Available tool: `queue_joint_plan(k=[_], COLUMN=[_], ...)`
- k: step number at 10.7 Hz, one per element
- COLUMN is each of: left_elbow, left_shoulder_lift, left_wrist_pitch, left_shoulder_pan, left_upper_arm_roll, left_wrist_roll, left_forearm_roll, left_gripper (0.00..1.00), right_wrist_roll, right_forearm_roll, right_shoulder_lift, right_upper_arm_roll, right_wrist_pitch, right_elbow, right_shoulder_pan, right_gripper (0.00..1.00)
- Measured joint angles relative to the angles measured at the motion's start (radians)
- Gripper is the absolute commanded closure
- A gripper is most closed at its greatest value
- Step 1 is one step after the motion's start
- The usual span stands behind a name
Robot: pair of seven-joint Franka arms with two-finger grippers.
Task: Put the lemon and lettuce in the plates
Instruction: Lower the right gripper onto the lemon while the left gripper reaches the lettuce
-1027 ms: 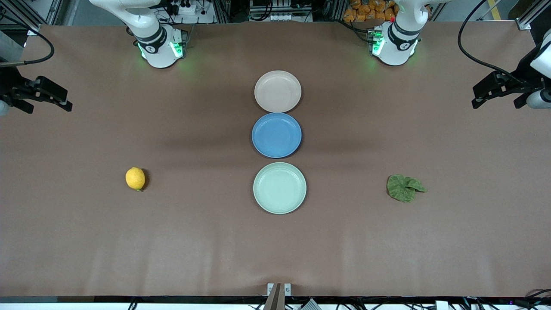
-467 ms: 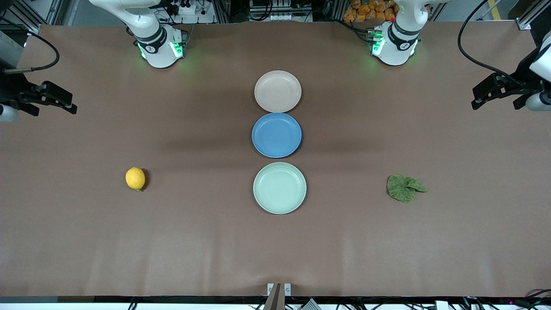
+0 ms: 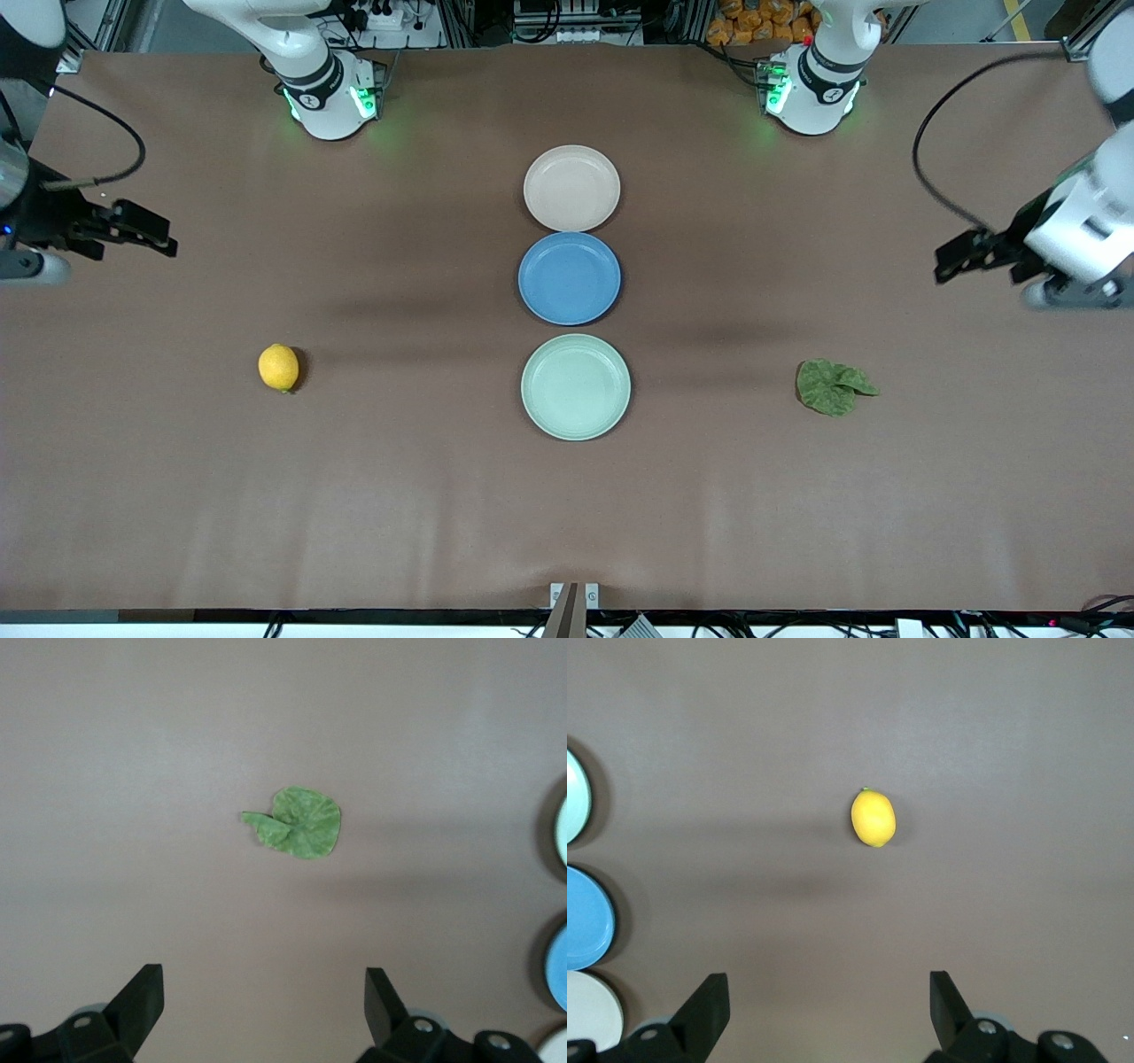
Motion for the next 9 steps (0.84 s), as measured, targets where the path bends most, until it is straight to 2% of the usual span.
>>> queue_joint_plan(k=[3, 6, 9], left_elbow=[-0.15, -0.189, -0.195], left_shoulder_lift=[0.057, 0.177, 0.269], left_wrist_pitch=[0.198, 0.35, 0.417], left_shoulder_pan=[-0.001, -0.004, -0.004], left_upper_arm_roll=[0.0, -0.002, -0.003], left_wrist_roll=[0.004, 0.005, 0.005], left_forearm_roll=[0.01, 0.093, 0.103], left_gripper=[0.0, 0.0, 0.0], right_wrist_roll=[0.0, 0.0, 0.0], right_forearm_roll=[0.0, 0.0, 0.0], right_shoulder_lift=[0.055, 0.074, 0.092], right_upper_arm_roll=[0.001, 0.002, 0.002], right_wrist_pitch=[0.134, 0.31, 0.493], right_elbow=[-0.091, -0.256, -0.429], right_shoulder_pan=[0.003, 0.015, 0.024], right_gripper=[0.0, 0.0, 0.0])
